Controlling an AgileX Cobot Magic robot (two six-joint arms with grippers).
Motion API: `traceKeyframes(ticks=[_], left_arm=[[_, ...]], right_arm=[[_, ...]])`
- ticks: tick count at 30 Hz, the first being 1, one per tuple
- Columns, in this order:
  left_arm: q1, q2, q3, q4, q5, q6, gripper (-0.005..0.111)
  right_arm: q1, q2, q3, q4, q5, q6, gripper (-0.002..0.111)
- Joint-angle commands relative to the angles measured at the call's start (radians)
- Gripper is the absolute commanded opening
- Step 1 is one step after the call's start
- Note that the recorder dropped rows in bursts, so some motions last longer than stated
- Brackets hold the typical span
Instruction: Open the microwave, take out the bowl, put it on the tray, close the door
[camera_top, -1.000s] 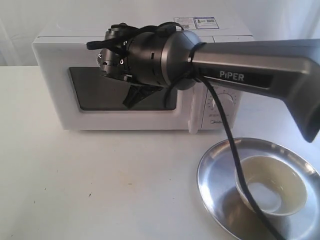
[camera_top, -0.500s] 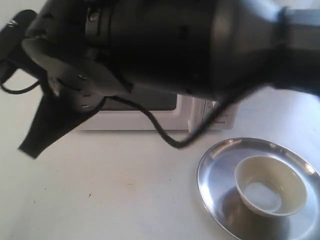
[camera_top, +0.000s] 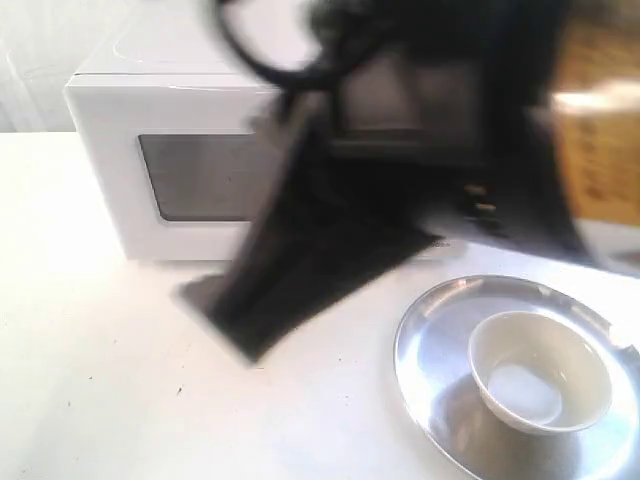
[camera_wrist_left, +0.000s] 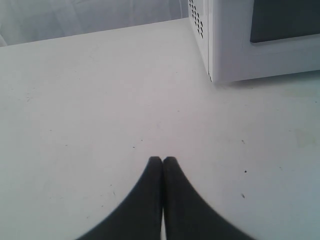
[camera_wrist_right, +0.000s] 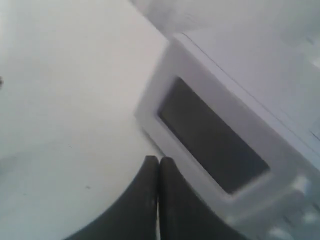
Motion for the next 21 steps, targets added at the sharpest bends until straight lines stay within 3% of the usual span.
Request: traceKeyframes(ticks=[1, 6, 11, 21], left_arm=[[-0.001, -0.002, 0.003, -0.003, -0.001, -0.006, 0.0], [-0.001, -0.002, 0.003, -0.003, -0.001, -0.006, 0.0], [-0.001, -0.002, 0.003, -0.003, -0.001, -0.006, 0.0], [-0.001, -0.002, 0.003, -0.003, -0.001, -0.006, 0.0]], right_arm=[[0.021, -0.139, 0.243, -0.149, 0.157, 0.332, 0.0], [0.02, -0.214, 0.515, -0.328, 0.149, 0.733, 0.0], [0.02, -0.224, 0.631, -0.276, 0.129, 1.127, 0.0], [0.02, -0.224, 0.651, -0.304, 0.266, 1.113, 0.0]])
